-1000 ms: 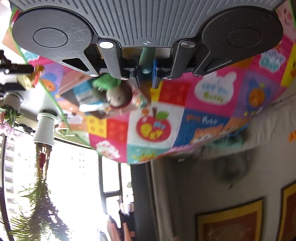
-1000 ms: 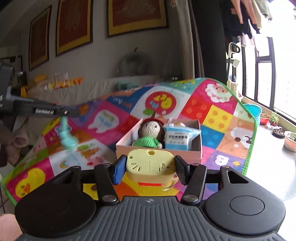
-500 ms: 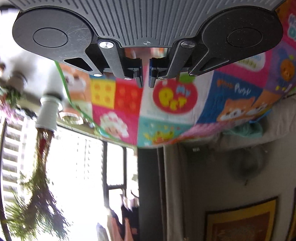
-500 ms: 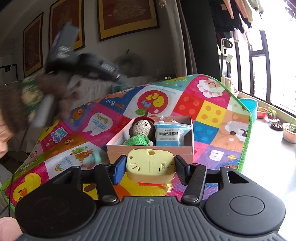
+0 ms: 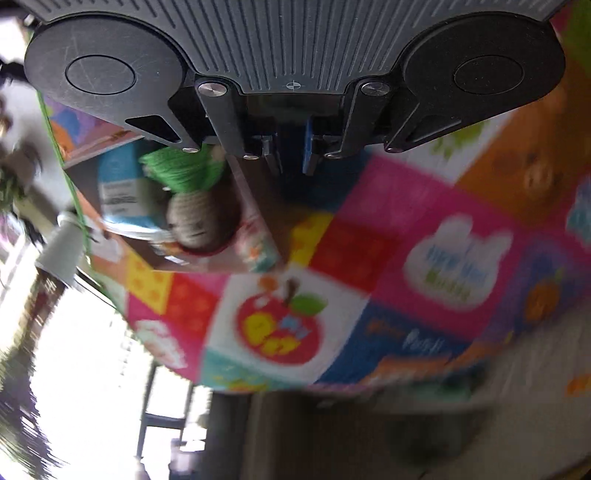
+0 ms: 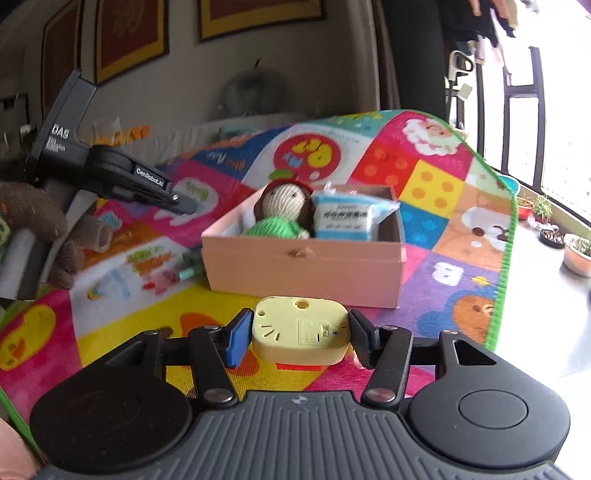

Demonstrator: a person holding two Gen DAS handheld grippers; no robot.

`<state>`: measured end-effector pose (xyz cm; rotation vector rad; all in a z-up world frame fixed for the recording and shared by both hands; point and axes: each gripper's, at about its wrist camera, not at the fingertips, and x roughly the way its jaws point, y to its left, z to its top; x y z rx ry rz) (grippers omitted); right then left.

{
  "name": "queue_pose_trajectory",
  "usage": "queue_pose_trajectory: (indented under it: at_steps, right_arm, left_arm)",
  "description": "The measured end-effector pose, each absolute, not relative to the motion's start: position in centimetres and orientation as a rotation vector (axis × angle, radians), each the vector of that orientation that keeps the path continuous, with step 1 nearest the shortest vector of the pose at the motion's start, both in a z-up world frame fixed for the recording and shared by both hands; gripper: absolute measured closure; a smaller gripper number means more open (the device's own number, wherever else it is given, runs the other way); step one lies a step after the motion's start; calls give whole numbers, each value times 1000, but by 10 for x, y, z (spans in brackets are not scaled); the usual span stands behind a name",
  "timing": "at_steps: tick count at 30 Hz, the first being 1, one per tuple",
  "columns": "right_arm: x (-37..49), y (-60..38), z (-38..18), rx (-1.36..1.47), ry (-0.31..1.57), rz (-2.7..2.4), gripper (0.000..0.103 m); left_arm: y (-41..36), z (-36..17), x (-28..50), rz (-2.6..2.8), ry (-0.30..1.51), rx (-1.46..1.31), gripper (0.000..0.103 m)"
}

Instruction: Organize objects

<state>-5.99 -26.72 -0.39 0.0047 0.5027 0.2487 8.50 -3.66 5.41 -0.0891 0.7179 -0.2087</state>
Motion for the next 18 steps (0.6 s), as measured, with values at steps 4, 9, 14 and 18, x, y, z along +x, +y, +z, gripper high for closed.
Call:
queue_pose_trajectory:
  at_steps: [4, 9, 14, 18]
  right_arm:
    - [-52, -253, -15, -43, 524, 241, 41]
    - [-50, -255, -20, -24, 537, 222, 21]
    - [-51, -255, -22, -20, 540, 231, 18]
    - [-52, -257, -23, -11, 535, 240, 14]
  left_arm:
    - [-10, 36, 105, -119, 844, -254, 90]
    - [-10, 25, 124, -94, 955, -408, 87]
    - [-23, 32, 142, -55, 979, -339, 83]
    - [-35, 28, 154, -29, 1009, -298, 82]
